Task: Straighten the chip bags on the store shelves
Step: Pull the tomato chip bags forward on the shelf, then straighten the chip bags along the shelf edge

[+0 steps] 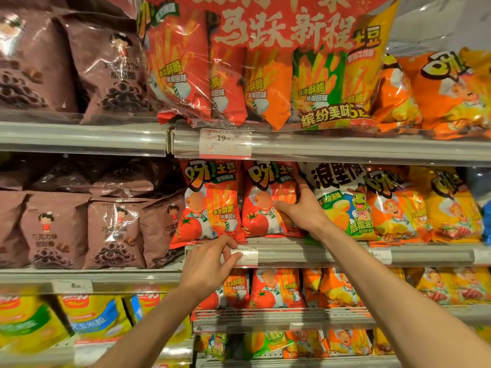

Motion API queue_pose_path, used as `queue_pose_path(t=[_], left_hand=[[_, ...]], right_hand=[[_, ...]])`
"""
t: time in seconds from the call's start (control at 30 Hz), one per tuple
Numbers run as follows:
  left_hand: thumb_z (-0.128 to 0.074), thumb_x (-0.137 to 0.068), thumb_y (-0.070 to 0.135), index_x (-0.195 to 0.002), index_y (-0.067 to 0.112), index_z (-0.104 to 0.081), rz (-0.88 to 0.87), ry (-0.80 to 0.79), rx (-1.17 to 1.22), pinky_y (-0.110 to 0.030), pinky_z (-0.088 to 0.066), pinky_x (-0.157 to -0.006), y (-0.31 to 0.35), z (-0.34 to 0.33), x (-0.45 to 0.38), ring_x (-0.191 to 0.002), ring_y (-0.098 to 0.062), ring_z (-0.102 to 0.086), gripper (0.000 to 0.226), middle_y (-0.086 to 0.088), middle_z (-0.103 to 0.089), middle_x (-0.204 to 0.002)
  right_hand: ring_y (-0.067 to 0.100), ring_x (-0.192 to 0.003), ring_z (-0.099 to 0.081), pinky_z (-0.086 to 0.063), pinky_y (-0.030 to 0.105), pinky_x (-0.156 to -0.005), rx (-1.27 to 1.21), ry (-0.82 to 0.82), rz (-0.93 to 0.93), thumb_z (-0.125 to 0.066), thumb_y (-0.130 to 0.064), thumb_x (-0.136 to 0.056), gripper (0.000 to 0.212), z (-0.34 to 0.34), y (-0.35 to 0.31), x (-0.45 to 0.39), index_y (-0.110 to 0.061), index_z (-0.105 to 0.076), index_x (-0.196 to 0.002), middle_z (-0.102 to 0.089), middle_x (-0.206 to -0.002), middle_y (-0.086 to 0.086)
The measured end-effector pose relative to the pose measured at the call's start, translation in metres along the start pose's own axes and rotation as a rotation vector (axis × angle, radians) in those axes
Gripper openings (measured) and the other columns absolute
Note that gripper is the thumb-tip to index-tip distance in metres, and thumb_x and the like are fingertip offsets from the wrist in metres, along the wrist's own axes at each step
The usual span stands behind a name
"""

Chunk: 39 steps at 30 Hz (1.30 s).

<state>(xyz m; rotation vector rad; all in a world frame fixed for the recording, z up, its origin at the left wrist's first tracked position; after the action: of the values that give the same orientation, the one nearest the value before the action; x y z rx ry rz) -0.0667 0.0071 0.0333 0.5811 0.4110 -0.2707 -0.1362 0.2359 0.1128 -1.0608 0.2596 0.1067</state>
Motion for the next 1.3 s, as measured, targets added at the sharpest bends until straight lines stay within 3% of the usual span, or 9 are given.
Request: queue_pose_path(t=[0.13, 0.3, 0.43, 0.53, 0.73, 0.8, 0.9, 1.07, 1.3], left_hand=[[-0.061, -0.092, 0.048, -0.103, 0.036, -0.058, 0.001, -0.001, 0.0, -0.027, -0.043, -0.063, 0.0, -0.001, 0.0, -0.064, 0.002, -0.053, 0.017, 0.021, -0.06, -0.072], [-0.06, -0.093, 0.048, -0.105, 0.034, -0.059, -0.002, 0.009, -0.003, -0.027, -0.044, -0.062, 0.001, -0.001, 0.001, -0.064, 0.0, -0.054, 0.019, 0.021, -0.06, -0.074], [-0.056, -0.094, 0.049, -0.108, 0.033, -0.058, 0.007, 0.026, 0.039, -0.031, -0.047, -0.063, 0.001, -0.001, 0.007, -0.067, -0.003, -0.059, 0.021, 0.02, -0.059, -0.078], [-0.055, -0.095, 0.049, -0.115, 0.033, -0.058, 0.008, 0.037, 0.11, -0.034, -0.05, -0.068, 0.0, -0.003, 0.015, -0.068, -0.001, -0.059, 0.026, 0.02, -0.058, -0.086], [-0.053, -0.092, 0.05, -0.13, 0.028, -0.057, -0.046, 0.055, 0.213, -0.036, -0.053, -0.083, -0.005, -0.015, 0.046, -0.104, -0.008, -0.055, 0.044, 0.013, -0.054, -0.111], [-0.048, -0.093, 0.054, -0.139, 0.027, -0.052, -0.021, 0.006, 0.251, -0.033, -0.046, -0.096, -0.011, -0.023, 0.057, -0.118, -0.012, -0.051, 0.054, 0.01, -0.052, -0.126], [-0.049, -0.095, 0.056, -0.144, 0.027, -0.047, -0.009, 0.007, 0.316, -0.008, -0.034, -0.097, -0.018, -0.033, 0.075, -0.124, -0.006, -0.043, 0.057, 0.009, -0.046, -0.135], [-0.045, -0.094, 0.057, -0.141, 0.019, -0.05, -0.013, -0.022, 0.231, -0.045, -0.045, -0.102, -0.016, -0.057, 0.104, -0.128, -0.026, -0.048, 0.061, -0.006, -0.052, -0.139], [-0.043, -0.096, 0.057, -0.143, 0.022, -0.05, 0.004, -0.1, 0.075, -0.046, -0.045, -0.102, 0.006, -0.082, 0.127, -0.128, -0.025, -0.05, 0.058, -0.004, -0.055, -0.138]], right_hand=[[0.017, -0.105, -0.064, -0.047, 0.024, -0.085, 0.014, 0.005, -0.02, -0.079, -0.026, -0.086, 0.073, -0.004, 0.005, -0.002, -0.017, -0.037, -0.145, -0.065, -0.114, -0.002], [0.016, -0.111, -0.058, -0.042, 0.026, -0.091, 0.104, 0.034, 0.014, -0.073, -0.031, -0.091, 0.078, -0.007, 0.002, 0.005, -0.013, -0.028, -0.152, -0.057, -0.117, -0.005], [0.021, -0.138, -0.045, -0.037, 0.029, -0.106, 0.183, 0.091, 0.064, -0.065, -0.039, -0.095, 0.081, -0.011, -0.002, 0.025, -0.016, -0.02, -0.157, -0.047, -0.149, 0.002], [0.013, -0.147, -0.03, -0.028, 0.028, -0.116, 0.206, 0.127, 0.12, -0.062, -0.042, -0.096, 0.08, -0.015, -0.001, 0.054, -0.021, -0.018, -0.159, -0.03, -0.162, -0.002], [0.006, -0.147, -0.03, -0.031, 0.033, -0.119, 0.309, 0.153, 0.162, -0.057, -0.047, -0.098, 0.068, -0.021, 0.027, 0.131, -0.025, -0.029, -0.156, -0.033, -0.16, -0.008], [0.0, -0.146, -0.027, -0.029, 0.032, -0.12, 0.355, 0.163, 0.142, -0.055, -0.049, -0.098, 0.062, -0.024, 0.045, 0.158, -0.027, -0.036, -0.153, -0.035, -0.159, -0.011], [-0.007, -0.146, -0.019, -0.024, 0.031, -0.122, 0.405, 0.159, 0.032, -0.053, -0.053, -0.097, 0.061, -0.027, 0.078, 0.194, -0.03, -0.038, -0.151, -0.033, -0.159, -0.014], [0.014, -0.152, -0.022, -0.022, 0.042, -0.124, 0.528, 0.086, -0.122, -0.041, -0.068, -0.095, 0.071, -0.023, 0.124, 0.239, -0.029, -0.034, -0.154, -0.032, -0.163, -0.004], [0.017, -0.148, -0.029, -0.026, 0.045, -0.121, 0.583, 0.067, -0.196, -0.04, -0.07, -0.095, 0.07, 0.02, 0.173, 0.259, -0.025, -0.044, -0.149, -0.039, -0.158, -0.002]])
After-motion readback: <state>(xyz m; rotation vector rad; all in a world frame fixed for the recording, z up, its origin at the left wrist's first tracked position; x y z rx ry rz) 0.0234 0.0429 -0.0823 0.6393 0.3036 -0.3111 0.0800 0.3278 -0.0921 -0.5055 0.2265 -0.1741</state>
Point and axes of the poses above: each hand's wrist, its own x-axis away from the middle knuckle, its own z-axis out of the back of the hand, y = z × x, the point moved 5 cm from there along -x, towards the middle knuckle
